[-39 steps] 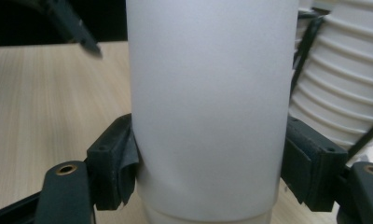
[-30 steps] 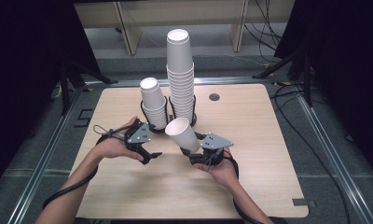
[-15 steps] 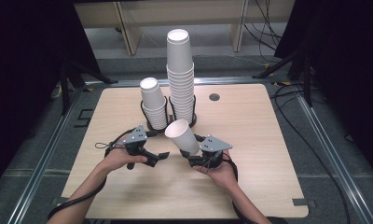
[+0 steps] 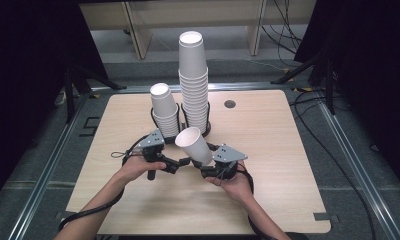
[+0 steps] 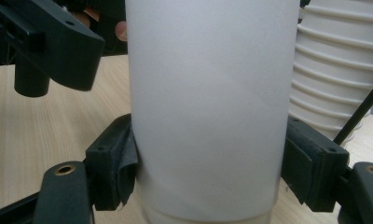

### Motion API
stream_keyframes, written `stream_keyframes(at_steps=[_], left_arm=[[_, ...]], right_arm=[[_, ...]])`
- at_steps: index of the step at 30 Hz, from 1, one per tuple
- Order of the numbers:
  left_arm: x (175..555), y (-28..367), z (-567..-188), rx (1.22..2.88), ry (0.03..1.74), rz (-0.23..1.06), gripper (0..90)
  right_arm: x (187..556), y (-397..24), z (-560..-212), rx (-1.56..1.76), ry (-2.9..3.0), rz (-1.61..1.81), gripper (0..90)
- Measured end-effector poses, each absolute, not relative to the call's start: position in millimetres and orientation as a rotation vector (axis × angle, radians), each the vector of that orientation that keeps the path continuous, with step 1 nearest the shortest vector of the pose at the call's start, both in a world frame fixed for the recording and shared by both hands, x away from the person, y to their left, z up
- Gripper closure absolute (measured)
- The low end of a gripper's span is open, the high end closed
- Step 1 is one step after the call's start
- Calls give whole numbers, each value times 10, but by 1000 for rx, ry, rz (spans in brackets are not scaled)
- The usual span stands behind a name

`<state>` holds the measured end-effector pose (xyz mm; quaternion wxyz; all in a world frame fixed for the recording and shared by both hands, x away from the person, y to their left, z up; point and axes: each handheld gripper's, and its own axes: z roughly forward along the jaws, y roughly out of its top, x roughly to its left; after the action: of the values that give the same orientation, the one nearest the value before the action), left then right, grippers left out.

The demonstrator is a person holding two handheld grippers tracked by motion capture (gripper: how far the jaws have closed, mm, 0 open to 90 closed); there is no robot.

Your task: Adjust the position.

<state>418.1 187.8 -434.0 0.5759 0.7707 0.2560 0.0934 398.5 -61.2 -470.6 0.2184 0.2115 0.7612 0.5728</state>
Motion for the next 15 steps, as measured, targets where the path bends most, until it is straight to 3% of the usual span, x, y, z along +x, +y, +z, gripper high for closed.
stream_keyframes(at_steps=[15], left_arm=[[4238,1782,-4353,1708,656,142,14]], right_arm=[[3984,-549,-4721,554,2116,1610,267]])
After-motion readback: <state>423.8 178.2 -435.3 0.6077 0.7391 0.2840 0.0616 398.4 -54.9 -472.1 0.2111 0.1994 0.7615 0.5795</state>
